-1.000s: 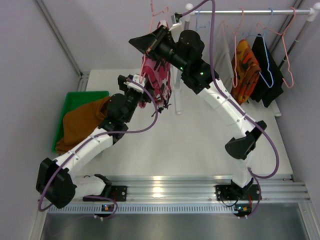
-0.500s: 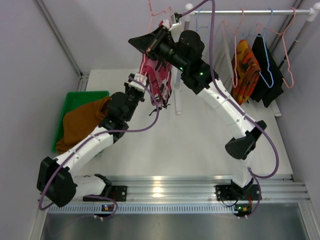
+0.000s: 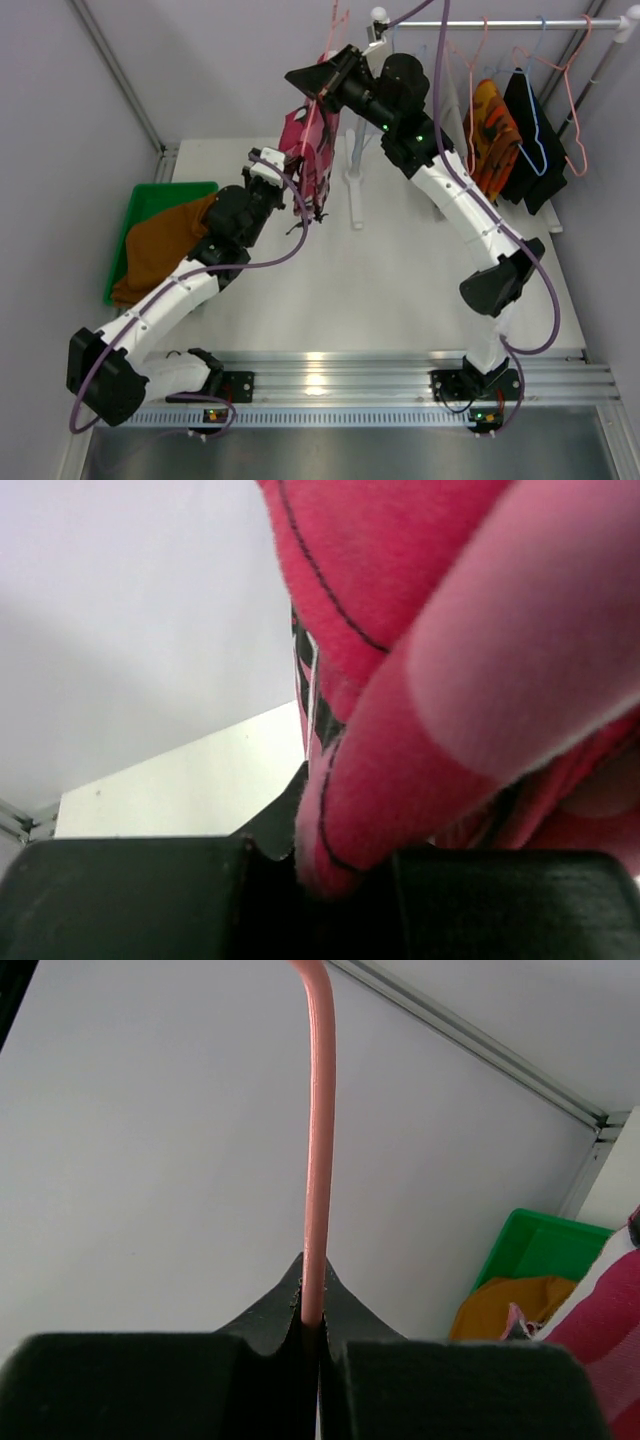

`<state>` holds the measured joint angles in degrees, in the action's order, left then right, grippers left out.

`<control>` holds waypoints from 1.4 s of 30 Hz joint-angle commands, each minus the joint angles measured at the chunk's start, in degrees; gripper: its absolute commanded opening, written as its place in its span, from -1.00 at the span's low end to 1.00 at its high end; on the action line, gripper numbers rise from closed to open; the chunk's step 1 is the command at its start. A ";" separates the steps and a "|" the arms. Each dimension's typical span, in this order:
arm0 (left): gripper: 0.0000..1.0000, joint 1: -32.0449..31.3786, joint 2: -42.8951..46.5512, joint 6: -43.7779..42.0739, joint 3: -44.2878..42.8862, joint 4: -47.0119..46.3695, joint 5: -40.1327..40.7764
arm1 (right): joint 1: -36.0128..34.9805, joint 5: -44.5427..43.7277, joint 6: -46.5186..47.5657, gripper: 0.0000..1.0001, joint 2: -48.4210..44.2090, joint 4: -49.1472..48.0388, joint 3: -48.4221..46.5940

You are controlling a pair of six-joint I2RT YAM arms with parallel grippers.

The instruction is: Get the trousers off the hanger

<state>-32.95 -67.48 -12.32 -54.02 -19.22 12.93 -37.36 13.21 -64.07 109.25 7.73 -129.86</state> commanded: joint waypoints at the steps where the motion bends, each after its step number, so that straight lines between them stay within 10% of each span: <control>1: -1.00 -0.18 3.14 4.49 -3.37 1.20 0.61 | 2.47 4.43 2.11 -1.00 -7.20 -12.20 1.62; 14: -1.00 -0.10 5.26 16.78 -20.15 13.24 -1.15 | 4.05 11.49 8.96 -1.00 -17.93 -13.97 32.46; 42: -1.00 20.20 -3.10 27.79 -67.89 17.56 5.08 | -3.06 10.86 24.96 -1.00 -14.24 -11.24 52.61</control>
<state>-15.29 -73.69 15.27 -117.27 13.74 13.58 -39.09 23.79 -42.39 94.24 -2.74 -77.56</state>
